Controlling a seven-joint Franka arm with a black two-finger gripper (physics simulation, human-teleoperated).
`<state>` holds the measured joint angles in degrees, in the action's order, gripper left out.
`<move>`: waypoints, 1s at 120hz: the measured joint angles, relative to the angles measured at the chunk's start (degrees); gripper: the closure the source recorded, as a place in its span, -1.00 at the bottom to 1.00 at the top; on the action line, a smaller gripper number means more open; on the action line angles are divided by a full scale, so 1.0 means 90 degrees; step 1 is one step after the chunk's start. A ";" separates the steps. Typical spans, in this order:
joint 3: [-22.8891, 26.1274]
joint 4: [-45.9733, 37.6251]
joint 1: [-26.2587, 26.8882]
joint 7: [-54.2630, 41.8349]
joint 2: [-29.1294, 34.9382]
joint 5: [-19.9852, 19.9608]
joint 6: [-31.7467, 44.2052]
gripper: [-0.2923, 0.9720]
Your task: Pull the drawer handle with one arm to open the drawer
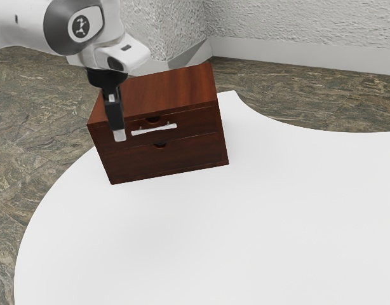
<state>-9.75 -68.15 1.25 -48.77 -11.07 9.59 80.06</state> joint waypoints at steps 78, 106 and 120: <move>0.0000 -0.0260 -0.0513 -0.0690 -0.0822 0.0105 0.2523 -0.09; 0.0000 -0.0224 -0.0596 -0.1028 -0.1065 0.0043 0.2900 -0.04; -0.0001 -0.0229 -0.0624 -0.1158 -0.1157 0.0032 0.3009 0.00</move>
<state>-9.75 -70.21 -4.36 -59.19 -21.49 9.88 107.14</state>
